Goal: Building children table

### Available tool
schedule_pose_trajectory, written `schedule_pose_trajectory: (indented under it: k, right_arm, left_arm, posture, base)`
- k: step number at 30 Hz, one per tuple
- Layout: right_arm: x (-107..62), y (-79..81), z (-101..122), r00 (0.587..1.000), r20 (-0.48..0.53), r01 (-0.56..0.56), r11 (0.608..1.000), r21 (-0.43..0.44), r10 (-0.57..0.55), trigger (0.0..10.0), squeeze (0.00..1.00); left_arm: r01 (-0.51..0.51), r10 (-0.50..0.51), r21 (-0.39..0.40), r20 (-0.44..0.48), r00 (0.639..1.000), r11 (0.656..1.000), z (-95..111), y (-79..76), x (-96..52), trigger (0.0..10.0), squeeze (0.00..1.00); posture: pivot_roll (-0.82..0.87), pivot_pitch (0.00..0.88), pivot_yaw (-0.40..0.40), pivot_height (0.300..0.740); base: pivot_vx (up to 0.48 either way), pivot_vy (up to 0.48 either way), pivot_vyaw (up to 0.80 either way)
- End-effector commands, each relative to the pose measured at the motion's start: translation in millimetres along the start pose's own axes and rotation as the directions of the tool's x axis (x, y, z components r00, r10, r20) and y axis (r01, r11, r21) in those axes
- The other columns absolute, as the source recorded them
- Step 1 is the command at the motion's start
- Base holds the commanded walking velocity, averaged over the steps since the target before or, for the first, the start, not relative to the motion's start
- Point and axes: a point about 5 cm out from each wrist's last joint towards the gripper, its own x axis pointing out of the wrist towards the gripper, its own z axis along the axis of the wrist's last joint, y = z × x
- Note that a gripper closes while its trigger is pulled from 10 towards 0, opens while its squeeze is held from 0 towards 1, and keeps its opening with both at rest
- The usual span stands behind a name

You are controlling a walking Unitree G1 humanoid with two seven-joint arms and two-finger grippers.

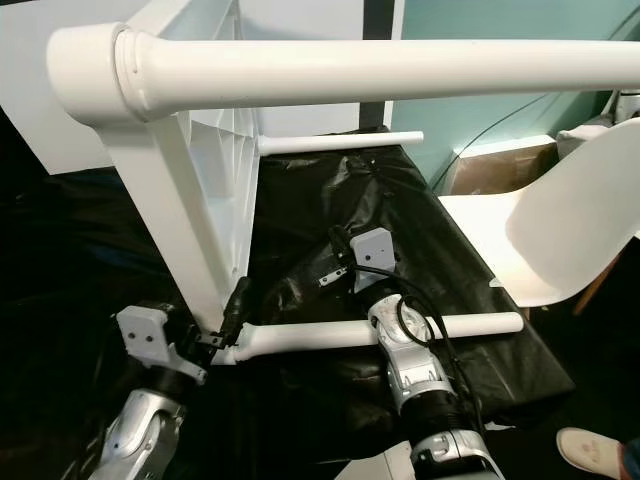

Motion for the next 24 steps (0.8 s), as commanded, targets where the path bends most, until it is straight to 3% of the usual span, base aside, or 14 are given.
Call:
schedule_pose_trajectory:
  k: [1, 6, 11, 12, 15, 20, 24]
  right_arm:
    - [-3.1, -2.7, -3.3, 0.999, -0.027, 0.023, 1.0, -0.006, -0.023, 10.0, 0.0]
    - [0.2, -9.6, 2.5, 0.998, -0.028, 0.064, 0.998, -0.027, -0.064, 10.0, 0.0]
    - [1.8, -10.7, 5.0, 0.997, -0.027, 0.075, 0.997, -0.03, -0.076, 10.0, 0.0]
    - [2.1, -10.7, 6.0, 0.997, -0.026, 0.078, 0.997, -0.03, -0.078, 10.0, 0.0]
    - [1.9, -9.0, 7.6, 0.997, -0.027, 0.077, 0.997, -0.022, -0.078, 10.0, 0.0]
    - [1.6, -8.2, 8.0, 0.996, -0.031, 0.078, 0.997, -0.022, -0.078, 10.0, 0.0]
    - [2.9, -4.9, 9.4, 0.997, -0.035, 0.069, 0.998, -0.011, -0.07, 10.0, 0.0]
  left_arm:
    - [0.049, -0.049, 0.008, -0.007, 0.999, 0.999, -3.3, -5.0, 4.7, 10.0, 0.0]
    - [0.06, -0.059, 0.034, -0.027, 0.998, 0.998, -8.1, -9.1, 18.3, 10.0, 0.0]
    - [0.026, -0.023, 0.071, -0.052, 0.998, 0.997, -12.5, -6.4, 22.3, 10.0, 0.0]
    - [-0.01, 0.017, 0.097, -0.075, 0.997, 0.995, -16.9, -3.7, 24.4, 0.0, 0.0]
    - [-0.081, 0.099, 0.152, -0.117, 0.988, 0.985, -24.7, 1.6, 27.4, 0.0, 0.0]
    - [-0.091, 0.111, 0.161, -0.119, 0.987, 0.983, -25.8, 2.8, 28.0, 0.0, 0.0]
    - [-0.187, 0.218, 0.222, -0.123, 0.968, 0.957, -28.0, 17.9, 28.3, 0.0, 0.0]
  posture:
    - [-0.07, 0.0, 0.07, 0.74]
    - [-0.08, 0.0, 0.069, 0.74]
    - [-0.07, 0.0, 0.068, 0.74]
    - [-0.07, 0.0, 0.067, 0.74]
    - [-0.07, 0.0, 0.067, 0.74]
    - [-0.07, 0.0, 0.067, 0.74]
    - [-0.06, 0.0, 0.071, 0.74]
  base:
    - [0.0, 0.0, 0.0]
    - [0.0, 0.0, 0.0]
    - [0.0, 0.0, 0.0]
    - [0.0, 0.0, 0.0]
    - [0.0, 0.0, 0.0]
    - [0.0, 0.0, 0.0]
    - [0.0, 0.0, 0.0]
